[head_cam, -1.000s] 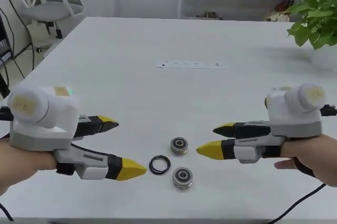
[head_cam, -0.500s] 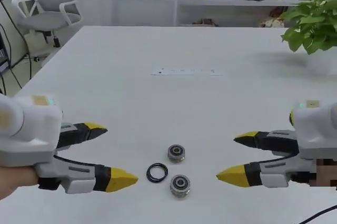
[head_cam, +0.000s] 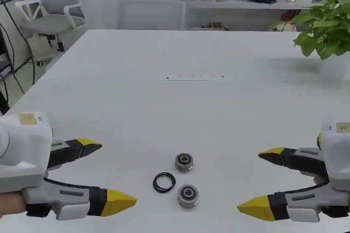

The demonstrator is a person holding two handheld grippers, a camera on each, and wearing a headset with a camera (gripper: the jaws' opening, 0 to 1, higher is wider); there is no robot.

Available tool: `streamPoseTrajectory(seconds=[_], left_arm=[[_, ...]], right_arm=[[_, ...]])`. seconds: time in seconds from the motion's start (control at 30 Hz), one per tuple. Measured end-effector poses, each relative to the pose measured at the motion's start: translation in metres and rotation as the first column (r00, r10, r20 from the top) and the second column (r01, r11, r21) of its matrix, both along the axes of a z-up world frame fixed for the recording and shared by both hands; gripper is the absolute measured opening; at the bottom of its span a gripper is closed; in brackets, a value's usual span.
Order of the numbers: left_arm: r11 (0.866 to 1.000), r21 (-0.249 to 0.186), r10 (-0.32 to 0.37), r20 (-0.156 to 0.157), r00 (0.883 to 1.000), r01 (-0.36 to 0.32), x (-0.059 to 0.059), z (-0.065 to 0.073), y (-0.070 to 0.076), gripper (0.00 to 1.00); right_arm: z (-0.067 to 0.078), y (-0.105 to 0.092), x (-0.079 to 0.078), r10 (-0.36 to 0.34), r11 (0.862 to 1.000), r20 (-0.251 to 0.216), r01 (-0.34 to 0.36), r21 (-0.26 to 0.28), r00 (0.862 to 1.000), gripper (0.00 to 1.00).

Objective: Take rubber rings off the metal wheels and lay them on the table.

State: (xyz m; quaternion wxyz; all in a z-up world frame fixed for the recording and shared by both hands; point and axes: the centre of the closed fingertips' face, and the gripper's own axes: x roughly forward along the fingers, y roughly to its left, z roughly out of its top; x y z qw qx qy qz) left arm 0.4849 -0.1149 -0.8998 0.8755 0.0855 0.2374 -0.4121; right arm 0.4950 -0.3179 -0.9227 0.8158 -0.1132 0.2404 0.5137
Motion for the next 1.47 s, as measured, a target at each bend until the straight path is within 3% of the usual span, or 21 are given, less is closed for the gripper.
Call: streamPoseTrajectory(seconds=[0.3,0.8,1.07,1.33,1.47], left_arm=[[1.0,-0.003,0.021,0.005,1.0,-0.021,-0.002,0.001,0.004,0.86],[0.998,-0.019,0.056,0.002,0.998,-0.056,-0.001,-0.002,0.006,0.85],[0.996,-0.03,0.09,0.023,0.996,-0.089,0.003,0.0,0.009,0.83],[0.997,-0.012,0.078,0.023,0.997,-0.078,0.001,-0.003,0.007,0.82],[0.998,-0.007,0.064,0.009,0.998,-0.064,-0.001,-0.006,0.006,0.83]], right_arm=[[-0.002,-0.004,0.0,-0.012,0.999,0.024,0.013,-0.033,1.0,0.83],[-0.009,-0.01,0.001,-0.055,0.998,0.018,0.055,-0.023,0.998,0.84],[-0.012,-0.013,-0.002,-0.073,0.997,0.011,0.073,-0.02,0.997,0.84],[-0.015,-0.016,-0.005,-0.08,0.996,0.016,0.08,-0.039,0.997,0.84],[-0.015,-0.016,-0.006,-0.082,0.996,0.011,0.082,-0.035,0.997,0.84]])
